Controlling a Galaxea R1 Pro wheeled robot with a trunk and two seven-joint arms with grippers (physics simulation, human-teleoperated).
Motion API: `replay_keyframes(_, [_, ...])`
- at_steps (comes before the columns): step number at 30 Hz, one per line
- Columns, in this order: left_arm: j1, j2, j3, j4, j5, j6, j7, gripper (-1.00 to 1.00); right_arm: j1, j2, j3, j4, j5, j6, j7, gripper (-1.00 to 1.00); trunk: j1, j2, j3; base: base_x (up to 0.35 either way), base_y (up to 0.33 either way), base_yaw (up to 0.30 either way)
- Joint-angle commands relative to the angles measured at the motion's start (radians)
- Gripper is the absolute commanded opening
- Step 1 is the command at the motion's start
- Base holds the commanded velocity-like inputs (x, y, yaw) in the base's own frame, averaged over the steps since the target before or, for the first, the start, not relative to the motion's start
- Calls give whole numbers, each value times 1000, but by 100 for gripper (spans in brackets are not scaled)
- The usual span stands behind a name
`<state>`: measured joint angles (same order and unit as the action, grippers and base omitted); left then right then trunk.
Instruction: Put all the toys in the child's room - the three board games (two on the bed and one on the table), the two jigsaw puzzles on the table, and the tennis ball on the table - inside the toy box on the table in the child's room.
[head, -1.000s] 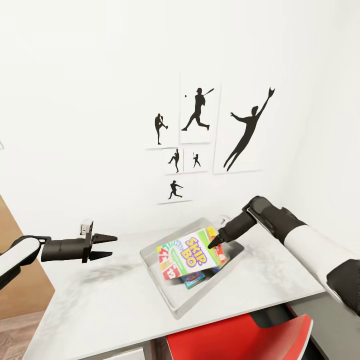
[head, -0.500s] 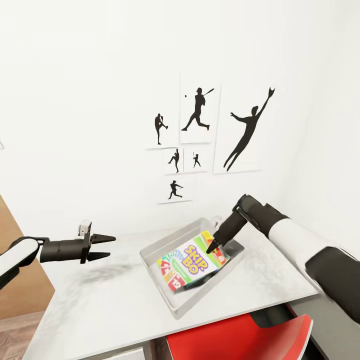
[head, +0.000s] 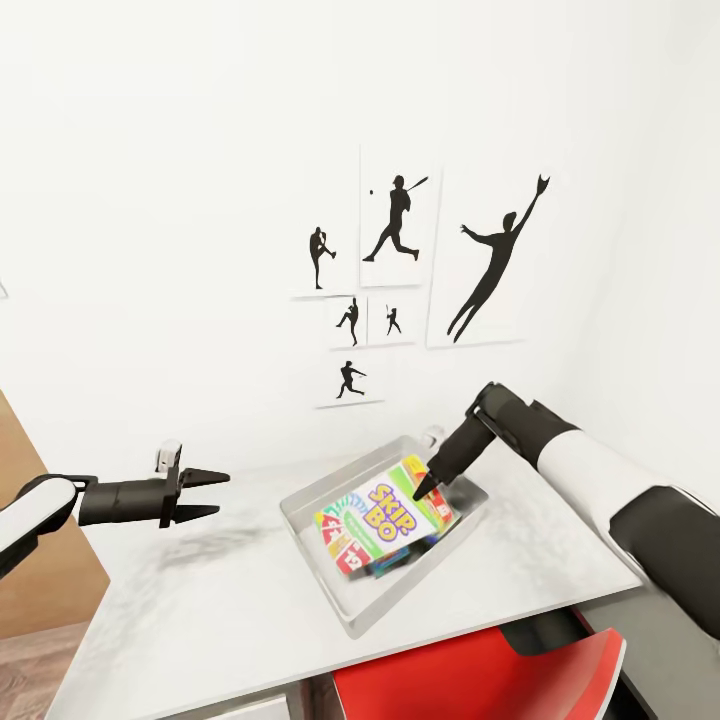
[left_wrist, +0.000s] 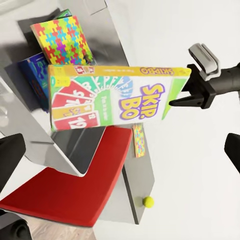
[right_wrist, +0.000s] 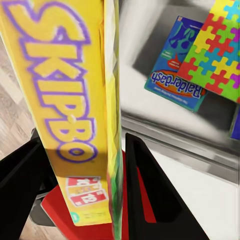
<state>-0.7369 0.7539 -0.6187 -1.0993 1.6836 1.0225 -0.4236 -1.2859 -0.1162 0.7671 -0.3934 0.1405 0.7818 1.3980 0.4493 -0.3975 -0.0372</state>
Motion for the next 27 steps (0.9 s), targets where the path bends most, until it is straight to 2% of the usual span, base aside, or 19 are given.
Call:
replay_keyframes(1, [-2, 1, -4, 1, -5, -1, -10, 100, -2, 0, -1, -2, 9, 9, 7, -100, 1, -2, -3, 0, 0, 0])
replay_keyframes(11, [-2, 1, -4, 1, -5, -1, -10, 100, -6, -1, -1, -2, 10, 5, 9, -100, 1, -2, -3, 0, 0, 0])
replay_keyframes(19, [-2, 1, -4, 1, -5, -1, -10, 100, -6, -1, 1, -5, 13, 2, 65, -100, 1, -2, -3, 0, 0, 0])
replay_keyframes(27, [-2, 1, -4, 1, -5, -1, -10, 100, -6, -1, 3, -5, 14, 1, 71, -100, 1, -2, -3, 0, 0, 0])
